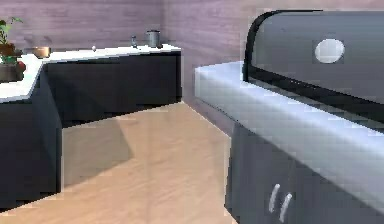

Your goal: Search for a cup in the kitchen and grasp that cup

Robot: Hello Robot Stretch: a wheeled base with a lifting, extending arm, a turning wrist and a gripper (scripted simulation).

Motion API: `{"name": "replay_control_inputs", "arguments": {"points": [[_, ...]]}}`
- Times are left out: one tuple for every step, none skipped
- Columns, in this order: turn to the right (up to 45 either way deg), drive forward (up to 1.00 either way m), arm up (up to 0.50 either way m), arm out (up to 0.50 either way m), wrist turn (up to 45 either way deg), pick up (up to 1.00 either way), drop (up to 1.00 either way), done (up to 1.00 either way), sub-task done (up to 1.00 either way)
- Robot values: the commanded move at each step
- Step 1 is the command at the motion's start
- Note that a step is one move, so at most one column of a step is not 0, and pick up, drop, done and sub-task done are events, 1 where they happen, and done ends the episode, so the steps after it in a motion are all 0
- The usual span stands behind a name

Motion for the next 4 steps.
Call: {"name": "replay_control_inputs", "arguments": {"points": [[-24.0,0.00,0.00,0.00,0.0,0.00,0.00,0.00,0.00],[0.0,1.00,0.00,0.00,0.0,0.00,0.00,0.00,0.00],[0.0,0.50,0.00,0.00,0.0,0.00,0.00,0.00,0.00],[0.0,0.45,0.00,0.00,0.0,0.00,0.00,0.00,0.00]]}}
